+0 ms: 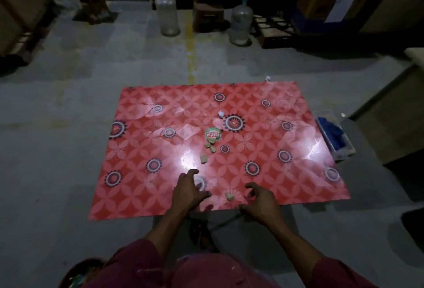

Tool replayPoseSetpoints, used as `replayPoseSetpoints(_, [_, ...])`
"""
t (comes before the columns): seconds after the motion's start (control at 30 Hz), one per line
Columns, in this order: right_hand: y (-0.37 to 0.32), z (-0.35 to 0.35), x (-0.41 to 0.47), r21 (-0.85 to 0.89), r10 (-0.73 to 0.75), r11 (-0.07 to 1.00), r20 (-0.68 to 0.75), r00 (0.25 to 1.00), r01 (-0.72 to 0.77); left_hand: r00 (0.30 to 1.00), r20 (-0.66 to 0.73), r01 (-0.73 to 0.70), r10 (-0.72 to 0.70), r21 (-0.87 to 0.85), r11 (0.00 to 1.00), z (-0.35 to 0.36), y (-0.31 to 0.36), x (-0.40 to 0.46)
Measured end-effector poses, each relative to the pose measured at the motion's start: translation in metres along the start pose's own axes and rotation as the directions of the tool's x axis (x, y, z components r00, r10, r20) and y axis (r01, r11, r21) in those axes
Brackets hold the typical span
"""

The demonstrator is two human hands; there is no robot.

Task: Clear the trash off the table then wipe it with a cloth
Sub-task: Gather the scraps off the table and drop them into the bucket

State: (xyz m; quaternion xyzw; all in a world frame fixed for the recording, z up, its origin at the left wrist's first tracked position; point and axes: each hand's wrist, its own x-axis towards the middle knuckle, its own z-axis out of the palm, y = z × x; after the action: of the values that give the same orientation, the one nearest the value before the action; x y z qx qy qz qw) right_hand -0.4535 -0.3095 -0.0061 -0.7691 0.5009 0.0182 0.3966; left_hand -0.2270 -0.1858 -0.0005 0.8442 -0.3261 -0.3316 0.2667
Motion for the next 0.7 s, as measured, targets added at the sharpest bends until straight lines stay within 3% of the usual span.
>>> replayPoseSetpoints(0.2, [-0.016, 0.019, 0.051, -0.089, -0.052, 0.994, 0.131, 0.99, 0.064, 0.99, 0.038, 0.135, -0.139, 0.081, 0.987, -0.013, -0.009, 0.065])
replayPoseSetpoints(0.37, [-0.036, 0.032, 0.095, -0.105, -0.116, 0.984, 0.235, 0.965, 0.144, 0.987, 0.028, 0.151, -0.156, 0.137, 0.979, 0.003, -0.014, 0.088])
replayPoseSetpoints(0.7, [-0.079, -0.006, 0.235, 0.05, -0.288, 0.957, 0.263, 0.921, 0.285, 0.953, -0.053, 0.297, -0.299, -0.038, 0.954, 0.028, 0.043, 0.129])
